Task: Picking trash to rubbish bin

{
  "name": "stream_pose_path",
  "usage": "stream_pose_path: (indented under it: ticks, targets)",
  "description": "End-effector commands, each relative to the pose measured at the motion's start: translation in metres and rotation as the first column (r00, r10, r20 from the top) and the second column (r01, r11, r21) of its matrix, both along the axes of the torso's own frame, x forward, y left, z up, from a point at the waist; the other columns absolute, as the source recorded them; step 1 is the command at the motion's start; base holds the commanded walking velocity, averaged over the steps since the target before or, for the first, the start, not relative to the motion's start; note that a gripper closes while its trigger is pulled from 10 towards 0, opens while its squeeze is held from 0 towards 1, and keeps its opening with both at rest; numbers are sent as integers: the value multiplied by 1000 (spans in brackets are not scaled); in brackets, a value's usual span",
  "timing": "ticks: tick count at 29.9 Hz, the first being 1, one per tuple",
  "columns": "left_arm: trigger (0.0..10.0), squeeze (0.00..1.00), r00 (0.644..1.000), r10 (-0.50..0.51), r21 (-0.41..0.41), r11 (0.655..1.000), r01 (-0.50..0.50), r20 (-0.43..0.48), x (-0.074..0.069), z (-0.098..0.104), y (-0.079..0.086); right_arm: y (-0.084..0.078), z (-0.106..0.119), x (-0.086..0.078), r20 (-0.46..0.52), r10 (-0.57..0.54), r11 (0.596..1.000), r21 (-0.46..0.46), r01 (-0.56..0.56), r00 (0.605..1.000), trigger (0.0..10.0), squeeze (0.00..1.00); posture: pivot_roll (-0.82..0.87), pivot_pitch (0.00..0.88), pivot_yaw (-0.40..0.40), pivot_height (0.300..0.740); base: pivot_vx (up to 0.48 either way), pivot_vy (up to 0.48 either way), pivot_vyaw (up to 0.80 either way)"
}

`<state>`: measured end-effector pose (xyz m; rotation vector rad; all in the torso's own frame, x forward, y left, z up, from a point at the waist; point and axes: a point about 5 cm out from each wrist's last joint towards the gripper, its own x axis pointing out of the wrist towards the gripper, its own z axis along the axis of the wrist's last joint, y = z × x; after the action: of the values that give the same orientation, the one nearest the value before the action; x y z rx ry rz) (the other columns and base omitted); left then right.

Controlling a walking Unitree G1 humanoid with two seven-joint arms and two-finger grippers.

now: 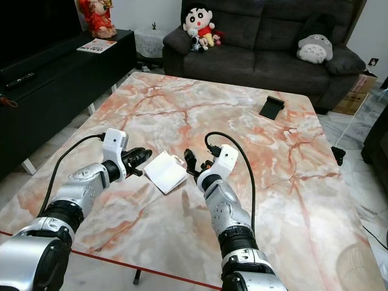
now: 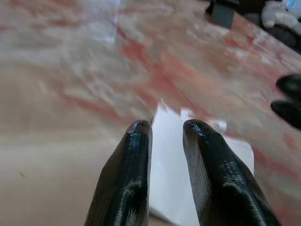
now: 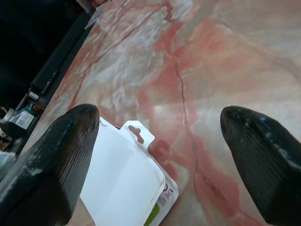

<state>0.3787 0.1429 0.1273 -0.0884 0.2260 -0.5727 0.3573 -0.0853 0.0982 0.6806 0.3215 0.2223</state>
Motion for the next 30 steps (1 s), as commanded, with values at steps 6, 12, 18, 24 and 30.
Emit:
stream_pose_path:
  ticks: [6,12,18,24,30]
  targets:
    - [10000,0,989,-37,-3,999,36,-146,-11,-26,-1,5,-2,-6,-28,16,1000,14,-16,999,10000,0,-42,0,-45,740,0,0,0]
    - [10000,0,978,-22,-3,1000,22,-205,-20,-43,0,7,-3,-12,-47,44,999,34,-42,998,10000,0,-43,0,-49,740,0,0,0]
    - [10000,0,972,-6,-26,1000,0,-233,-24,-50,-1,11,-3,-17,-54,63,997,46,-60,997,10000,0,-47,0,-53,740,0,0,0]
    - [10000,0,967,11,-57,998,-27,-256,-27,-57,-3,15,0,-21,-53,87,995,54,-84,995,10000,0,-49,0,-55,740,0,0,0]
    - [10000,0,965,21,-58,998,-37,-262,-28,-58,-3,15,1,-23,-54,94,994,54,-91,994,10000,0,-49,0,-55,740,0,0,0]
